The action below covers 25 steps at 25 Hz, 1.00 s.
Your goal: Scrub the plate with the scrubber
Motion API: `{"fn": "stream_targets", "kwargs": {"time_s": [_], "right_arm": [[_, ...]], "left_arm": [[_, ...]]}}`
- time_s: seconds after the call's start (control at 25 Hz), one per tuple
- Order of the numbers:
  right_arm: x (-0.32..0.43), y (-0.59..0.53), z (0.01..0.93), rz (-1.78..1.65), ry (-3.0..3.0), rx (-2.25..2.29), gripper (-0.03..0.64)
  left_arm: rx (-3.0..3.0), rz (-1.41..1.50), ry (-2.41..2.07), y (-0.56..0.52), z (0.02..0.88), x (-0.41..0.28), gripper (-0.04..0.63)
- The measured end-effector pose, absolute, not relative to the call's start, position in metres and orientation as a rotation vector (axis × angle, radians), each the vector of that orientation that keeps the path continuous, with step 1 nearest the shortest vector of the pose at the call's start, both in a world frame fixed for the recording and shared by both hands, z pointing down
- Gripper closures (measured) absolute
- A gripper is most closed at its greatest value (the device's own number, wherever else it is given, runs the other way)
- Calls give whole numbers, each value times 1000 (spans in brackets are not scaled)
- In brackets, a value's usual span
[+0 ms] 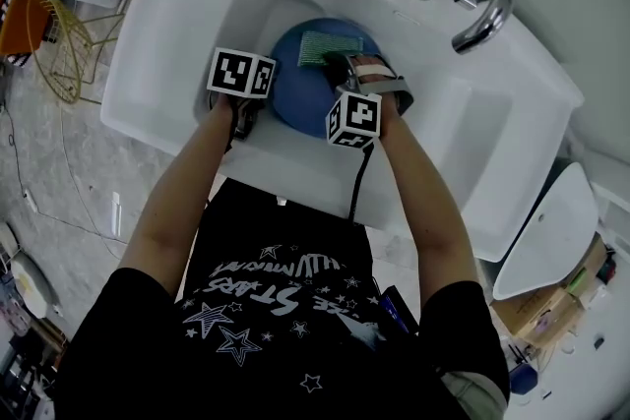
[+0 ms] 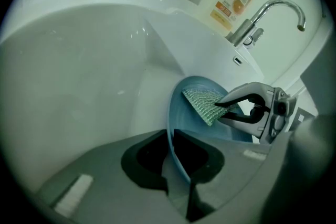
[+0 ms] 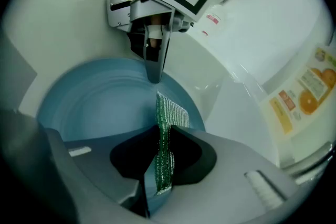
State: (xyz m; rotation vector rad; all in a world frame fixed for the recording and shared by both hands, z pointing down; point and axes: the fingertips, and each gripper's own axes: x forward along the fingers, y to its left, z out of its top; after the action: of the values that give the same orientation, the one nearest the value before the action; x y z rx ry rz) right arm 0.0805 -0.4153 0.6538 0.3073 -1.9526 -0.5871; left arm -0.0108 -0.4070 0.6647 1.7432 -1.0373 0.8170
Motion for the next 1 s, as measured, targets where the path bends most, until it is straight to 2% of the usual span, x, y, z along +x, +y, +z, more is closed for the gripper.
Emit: {"fn": "stream_targets", "kwargs": {"time_s": [1.0], "right_arm": [[127,-350,662,-18,-1790,484,520]], "left_arm": [[1778,859,-1023,-405,662,-9,541]]}}
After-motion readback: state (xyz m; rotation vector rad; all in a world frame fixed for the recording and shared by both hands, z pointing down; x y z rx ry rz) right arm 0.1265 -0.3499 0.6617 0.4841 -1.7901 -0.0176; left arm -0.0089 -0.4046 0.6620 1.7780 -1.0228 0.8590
